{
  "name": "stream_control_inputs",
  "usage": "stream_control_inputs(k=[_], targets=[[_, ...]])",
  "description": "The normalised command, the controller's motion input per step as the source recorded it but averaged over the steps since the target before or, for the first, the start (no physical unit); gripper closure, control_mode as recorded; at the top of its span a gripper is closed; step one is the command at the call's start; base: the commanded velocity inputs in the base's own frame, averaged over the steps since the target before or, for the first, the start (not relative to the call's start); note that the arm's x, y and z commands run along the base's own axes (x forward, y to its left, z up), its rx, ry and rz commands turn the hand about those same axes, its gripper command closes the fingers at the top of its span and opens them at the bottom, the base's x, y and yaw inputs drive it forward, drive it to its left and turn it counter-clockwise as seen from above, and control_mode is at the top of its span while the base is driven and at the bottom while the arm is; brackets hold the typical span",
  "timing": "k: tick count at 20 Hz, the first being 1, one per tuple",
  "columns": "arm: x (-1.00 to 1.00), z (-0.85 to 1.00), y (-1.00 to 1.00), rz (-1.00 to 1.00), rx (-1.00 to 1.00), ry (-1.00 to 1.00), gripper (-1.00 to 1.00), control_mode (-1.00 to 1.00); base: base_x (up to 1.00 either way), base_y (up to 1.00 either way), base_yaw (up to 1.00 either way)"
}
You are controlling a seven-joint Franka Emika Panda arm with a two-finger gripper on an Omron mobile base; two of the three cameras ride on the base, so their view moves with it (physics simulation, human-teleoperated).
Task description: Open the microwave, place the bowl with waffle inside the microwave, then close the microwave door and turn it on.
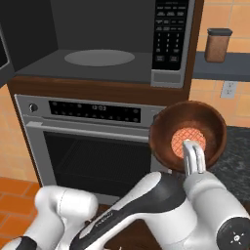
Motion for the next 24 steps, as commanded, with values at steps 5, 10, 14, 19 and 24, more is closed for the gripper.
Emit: stream_control_inputs(k=[5,10,14,19,24], targets=[[-0.20,0.98,1.00,0.15,-0.28,-0.15,1.00,-1.00,0.00,0.00,0.00],[0.04,0.95,1.00,0.20,-0.28,-0.03,1.00,-1.00,0.00,0.00,0.00],[0.62,0.99,1.00,0.07,-0.15,0.00,1.00,-1.00,0.00,0.00,0.00],[0.92,0.69,1.00,0.00,-0.03,0.09,1.00,-1.00,0.00,0.00,0.00],[1.00,0.06,0.68,-0.05,0.02,0.22,1.00,-1.00,0.00,0.00,0.00]])
